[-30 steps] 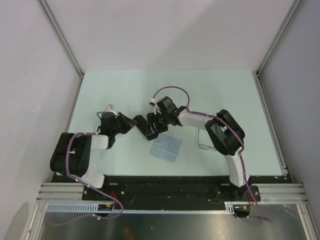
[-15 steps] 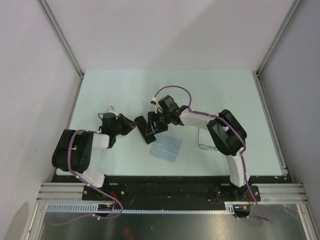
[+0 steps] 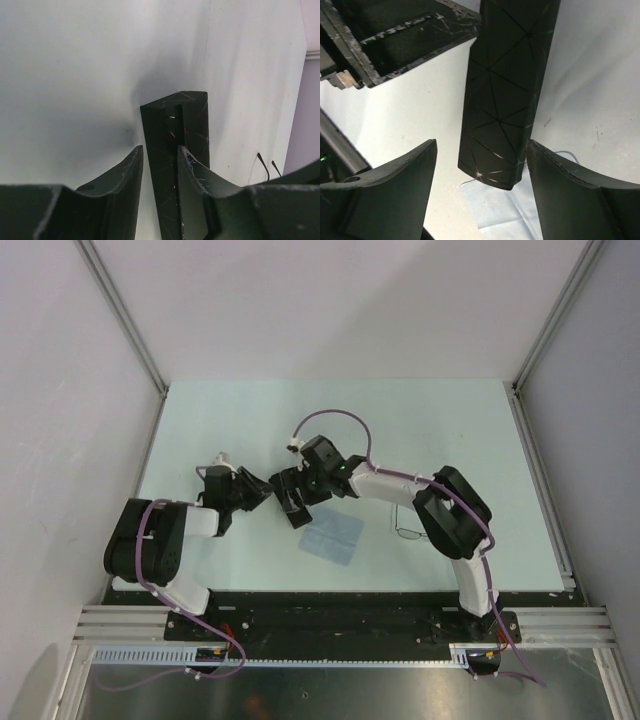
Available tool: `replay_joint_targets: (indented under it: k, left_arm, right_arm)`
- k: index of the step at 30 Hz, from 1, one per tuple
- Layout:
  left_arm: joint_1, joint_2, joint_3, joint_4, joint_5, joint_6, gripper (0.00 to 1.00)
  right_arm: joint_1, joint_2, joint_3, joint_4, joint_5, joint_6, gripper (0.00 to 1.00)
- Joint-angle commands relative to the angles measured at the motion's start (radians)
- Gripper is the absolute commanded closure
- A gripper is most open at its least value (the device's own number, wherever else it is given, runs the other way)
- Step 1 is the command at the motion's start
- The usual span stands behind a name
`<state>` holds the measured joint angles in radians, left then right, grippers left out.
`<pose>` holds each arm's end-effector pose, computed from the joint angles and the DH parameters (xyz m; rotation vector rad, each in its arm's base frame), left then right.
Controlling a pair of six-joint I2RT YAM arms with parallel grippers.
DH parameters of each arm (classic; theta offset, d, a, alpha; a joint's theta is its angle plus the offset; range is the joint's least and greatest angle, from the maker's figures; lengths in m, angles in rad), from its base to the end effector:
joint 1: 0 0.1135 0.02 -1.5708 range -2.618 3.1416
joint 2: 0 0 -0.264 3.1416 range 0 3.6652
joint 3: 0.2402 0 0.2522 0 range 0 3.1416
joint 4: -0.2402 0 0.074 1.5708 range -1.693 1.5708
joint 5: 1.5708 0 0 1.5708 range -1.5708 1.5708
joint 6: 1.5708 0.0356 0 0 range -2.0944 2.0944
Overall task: Organize the sunglasses
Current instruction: Open the sunglasses case at the center of the board.
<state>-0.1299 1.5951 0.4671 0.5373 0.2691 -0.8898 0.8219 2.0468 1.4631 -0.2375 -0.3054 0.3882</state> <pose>0.2720 -0.0451 0.1215 -0.6883 2.1646 -0.8575 0.2999 0.3383 0.1842 -0.6988 2.4549 0.8926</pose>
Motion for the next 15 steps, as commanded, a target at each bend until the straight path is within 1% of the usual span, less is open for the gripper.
replay_joint_targets:
  k: [1,3,5,15]
  left_arm:
    - [-0.019,0.032,-0.001,-0.069,-0.021,0.034,0.62]
    - [-0.019,0.032,-0.002,-0.068,-0.022,0.029,0.62]
    - [-0.019,0.035,-0.002,-0.068,-0.022,0.026,0.62]
    - [-0.020,0.039,-0.004,-0.068,-0.021,0.020,0.63]
  right_arm:
    - [0.080,-0.004,0.123,-0.091,0.259,-0.090,0.24]
    - [0.100,0.022,0.149,-0.114,0.348,-0.106,0.24]
    - [0.117,0.032,0.166,-0.117,0.399,-0.109,0.24]
    - [0.145,0.131,0.276,-0.189,0.531,-0.129,0.25]
